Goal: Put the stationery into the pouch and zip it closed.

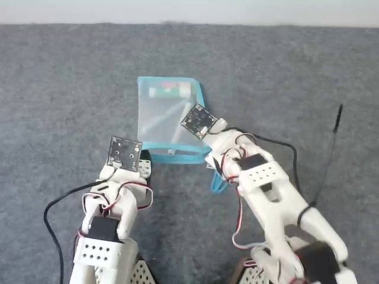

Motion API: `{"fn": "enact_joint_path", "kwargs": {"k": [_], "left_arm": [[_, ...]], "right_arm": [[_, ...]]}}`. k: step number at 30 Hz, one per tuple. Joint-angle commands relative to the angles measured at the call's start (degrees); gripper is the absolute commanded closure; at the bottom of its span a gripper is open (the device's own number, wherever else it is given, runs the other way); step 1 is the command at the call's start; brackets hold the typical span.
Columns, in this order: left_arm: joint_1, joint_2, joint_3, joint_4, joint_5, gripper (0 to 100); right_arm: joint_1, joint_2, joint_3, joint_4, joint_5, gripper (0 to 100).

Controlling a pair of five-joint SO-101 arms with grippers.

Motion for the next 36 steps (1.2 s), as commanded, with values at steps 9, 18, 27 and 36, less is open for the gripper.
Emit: {"fn": "enact_joint_path", "kwargs": {"k": [9,18,27,36], "left_arm": [[0.6,-0.2,-3.5,-1.1,0.2,99],[0.6,-0.2,-3.4,-1.1,0.1,99],[1.9,-0.2,-3.4,-1.1,0.0,99],[7.1,0.2,-3.3,-0.9,0.0,99]], "right_arm": [[2.4,11.3,-1.0,-16.6,-6.9,85.9],[3.4,-3.5,-1.1,3.4,-7.2,99.4],[-2.2,-34.3,-0.7,27.0,-7.3,99.2],[-16.9,-40.0,-3.9,34.9,-7.0,99.2]]}}
